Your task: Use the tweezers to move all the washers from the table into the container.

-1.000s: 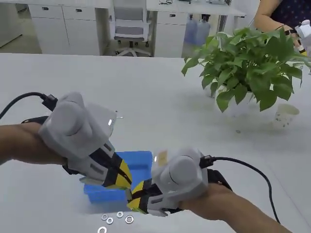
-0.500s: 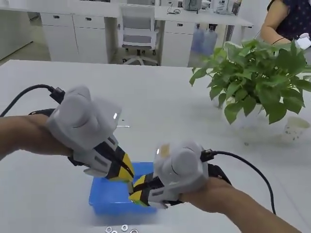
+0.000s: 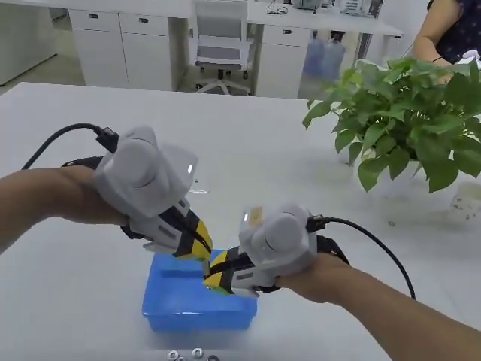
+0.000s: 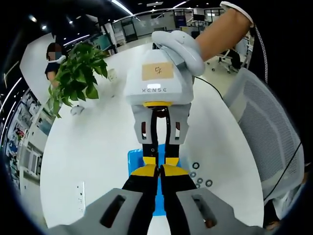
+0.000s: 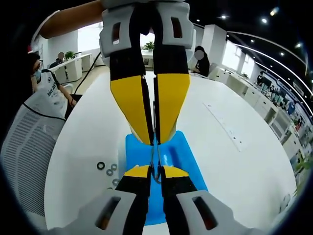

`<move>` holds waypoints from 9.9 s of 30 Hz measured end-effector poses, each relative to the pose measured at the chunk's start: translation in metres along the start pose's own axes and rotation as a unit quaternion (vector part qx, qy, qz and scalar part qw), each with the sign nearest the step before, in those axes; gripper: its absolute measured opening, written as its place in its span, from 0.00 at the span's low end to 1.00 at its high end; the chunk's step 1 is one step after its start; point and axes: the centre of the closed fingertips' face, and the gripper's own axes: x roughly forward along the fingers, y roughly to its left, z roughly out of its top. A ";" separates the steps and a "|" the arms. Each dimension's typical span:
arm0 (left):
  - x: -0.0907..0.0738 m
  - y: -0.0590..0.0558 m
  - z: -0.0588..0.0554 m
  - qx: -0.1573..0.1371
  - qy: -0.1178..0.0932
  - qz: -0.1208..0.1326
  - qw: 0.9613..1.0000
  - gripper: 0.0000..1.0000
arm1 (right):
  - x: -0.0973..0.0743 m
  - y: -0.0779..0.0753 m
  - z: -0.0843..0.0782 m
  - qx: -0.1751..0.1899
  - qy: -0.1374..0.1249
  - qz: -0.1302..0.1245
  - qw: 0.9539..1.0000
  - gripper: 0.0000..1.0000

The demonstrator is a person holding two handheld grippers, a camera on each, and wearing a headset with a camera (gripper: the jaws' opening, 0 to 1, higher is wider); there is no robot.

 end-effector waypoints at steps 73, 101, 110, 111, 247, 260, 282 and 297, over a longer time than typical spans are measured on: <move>-0.017 -0.017 0.009 -0.015 0.012 0.026 0.999 0.06 | -0.008 0.014 0.017 -0.033 -0.014 -0.020 0.999 0.11; -0.010 -0.072 0.017 -0.010 0.029 0.001 1.000 0.06 | -0.012 0.067 0.008 -0.029 -0.032 -0.015 0.999 0.11; 0.002 -0.082 0.011 -0.014 0.024 -0.011 1.000 0.06 | -0.009 0.079 -0.006 -0.019 -0.022 -0.011 1.000 0.11; 0.003 -0.083 0.011 -0.016 0.024 -0.013 1.000 0.06 | -0.009 0.081 -0.008 -0.018 -0.021 -0.009 1.000 0.11; 0.037 -0.091 -0.003 -0.040 0.044 -0.063 0.996 0.06 | -0.003 0.097 -0.040 0.058 0.003 0.003 0.998 0.08; 0.021 -0.089 0.006 -0.042 0.043 -0.058 0.996 0.06 | -0.013 0.094 -0.025 0.048 0.006 0.008 0.999 0.08; -0.007 -0.060 0.021 -0.035 0.050 -0.049 0.997 0.06 | -0.029 0.066 0.004 0.032 0.001 -0.001 0.999 0.08; -0.009 -0.030 0.022 -0.030 0.045 -0.023 0.998 0.06 | -0.029 0.031 0.008 0.013 0.004 -0.012 1.000 0.08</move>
